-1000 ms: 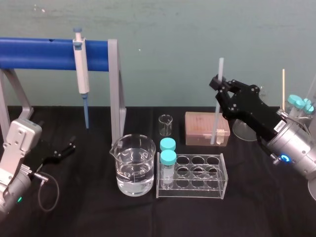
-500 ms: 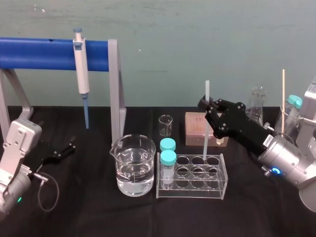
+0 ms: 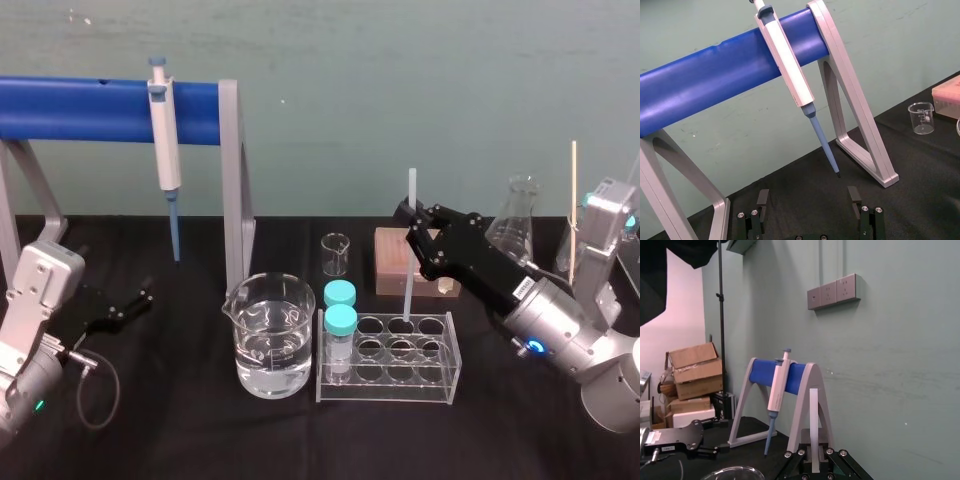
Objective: Pick up the stirring rod with one hand, then place it down.
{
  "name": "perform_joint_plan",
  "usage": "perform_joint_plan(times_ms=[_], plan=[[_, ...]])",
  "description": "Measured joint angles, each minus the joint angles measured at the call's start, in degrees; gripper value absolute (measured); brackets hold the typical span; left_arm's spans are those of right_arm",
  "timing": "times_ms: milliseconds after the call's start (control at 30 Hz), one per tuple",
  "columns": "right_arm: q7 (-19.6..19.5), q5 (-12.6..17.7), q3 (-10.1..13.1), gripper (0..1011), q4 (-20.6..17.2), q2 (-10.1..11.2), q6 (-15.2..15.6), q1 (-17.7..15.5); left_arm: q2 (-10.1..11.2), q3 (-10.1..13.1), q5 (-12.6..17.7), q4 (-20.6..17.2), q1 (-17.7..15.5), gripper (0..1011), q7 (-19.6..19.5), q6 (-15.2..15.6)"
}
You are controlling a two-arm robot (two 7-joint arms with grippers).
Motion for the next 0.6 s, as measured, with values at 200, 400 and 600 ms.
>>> perform_joint_plan(times_ms=[200, 400, 600], plan=[[0.18, -0.19, -0.37, 71, 2.2, -0.95, -0.44, 0.8, 0.0, 0.0, 0.0, 0.0, 0.0, 1000, 0.0, 0.0], [0.64, -0.19, -0.67, 71, 3.2, -1.42, -0.45, 1.14, 0.0, 0.0, 0.0, 0.0, 0.0, 1000, 0.0, 0.0], [0.81, -0.61, -1.21, 71, 4.14, -1.73, -0.44, 1.18, 0.0, 0.0, 0.0, 0.0, 0.0, 1000, 0.0, 0.0]])
